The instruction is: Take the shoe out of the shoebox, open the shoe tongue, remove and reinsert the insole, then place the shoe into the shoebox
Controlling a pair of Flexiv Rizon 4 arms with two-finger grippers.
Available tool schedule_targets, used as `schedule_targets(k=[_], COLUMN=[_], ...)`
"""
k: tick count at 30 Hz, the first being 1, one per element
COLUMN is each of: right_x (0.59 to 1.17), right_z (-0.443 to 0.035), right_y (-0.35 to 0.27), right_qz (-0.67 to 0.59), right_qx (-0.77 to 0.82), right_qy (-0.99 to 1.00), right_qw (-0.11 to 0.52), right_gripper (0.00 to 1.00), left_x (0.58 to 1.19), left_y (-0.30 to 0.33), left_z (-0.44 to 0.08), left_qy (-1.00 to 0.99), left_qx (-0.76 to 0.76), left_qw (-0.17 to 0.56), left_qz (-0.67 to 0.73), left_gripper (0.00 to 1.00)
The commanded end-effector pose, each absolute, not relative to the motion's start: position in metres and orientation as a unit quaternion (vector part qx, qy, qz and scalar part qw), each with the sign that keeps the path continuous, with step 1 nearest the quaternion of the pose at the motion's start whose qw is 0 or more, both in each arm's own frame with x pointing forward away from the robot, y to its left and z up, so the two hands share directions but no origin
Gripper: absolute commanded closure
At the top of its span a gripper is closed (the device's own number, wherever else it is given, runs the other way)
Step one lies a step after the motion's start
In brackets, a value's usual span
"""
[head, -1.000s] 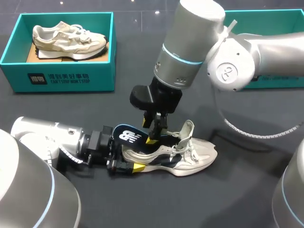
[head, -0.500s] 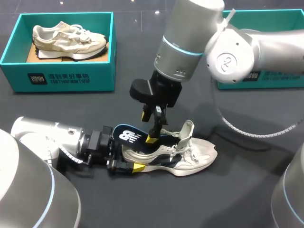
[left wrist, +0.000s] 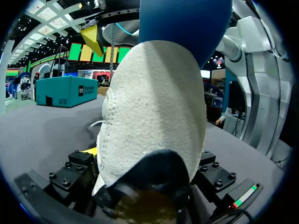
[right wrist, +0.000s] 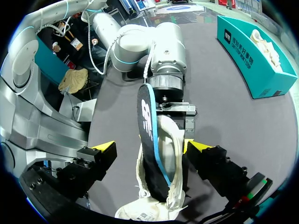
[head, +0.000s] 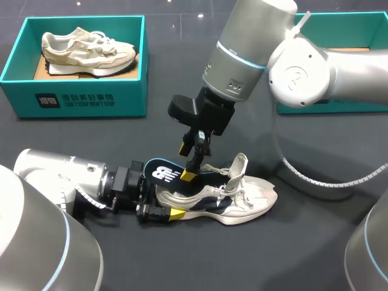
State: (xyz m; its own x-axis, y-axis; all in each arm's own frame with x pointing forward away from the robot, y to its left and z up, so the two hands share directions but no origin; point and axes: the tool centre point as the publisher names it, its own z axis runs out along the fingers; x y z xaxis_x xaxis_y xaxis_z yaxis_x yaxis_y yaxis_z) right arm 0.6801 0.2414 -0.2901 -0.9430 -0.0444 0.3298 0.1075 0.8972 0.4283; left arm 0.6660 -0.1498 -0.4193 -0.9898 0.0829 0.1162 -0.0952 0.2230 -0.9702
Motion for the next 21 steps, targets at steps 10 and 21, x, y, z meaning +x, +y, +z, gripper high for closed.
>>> schedule_targets(k=[10,21], right_x=[0.672,0.672], right_z=[-0.307,-0.320], right_y=[0.241,0.248], right_qz=[-0.275,-0.302], right_qx=[-0.047,-0.049], right_qy=[-0.938,-0.922], right_qw=[0.205,0.237], right_gripper=[0.28,0.51], left_x=[0.666,0.666], left_y=[-0.150,-0.150], left_z=[-0.419,-0.419], left_qy=[-0.779,-0.779], left_qx=[0.004,0.004], left_qw=[0.071,0.071], left_qz=[0.623,0.623], left_gripper=[1.00,1.00])
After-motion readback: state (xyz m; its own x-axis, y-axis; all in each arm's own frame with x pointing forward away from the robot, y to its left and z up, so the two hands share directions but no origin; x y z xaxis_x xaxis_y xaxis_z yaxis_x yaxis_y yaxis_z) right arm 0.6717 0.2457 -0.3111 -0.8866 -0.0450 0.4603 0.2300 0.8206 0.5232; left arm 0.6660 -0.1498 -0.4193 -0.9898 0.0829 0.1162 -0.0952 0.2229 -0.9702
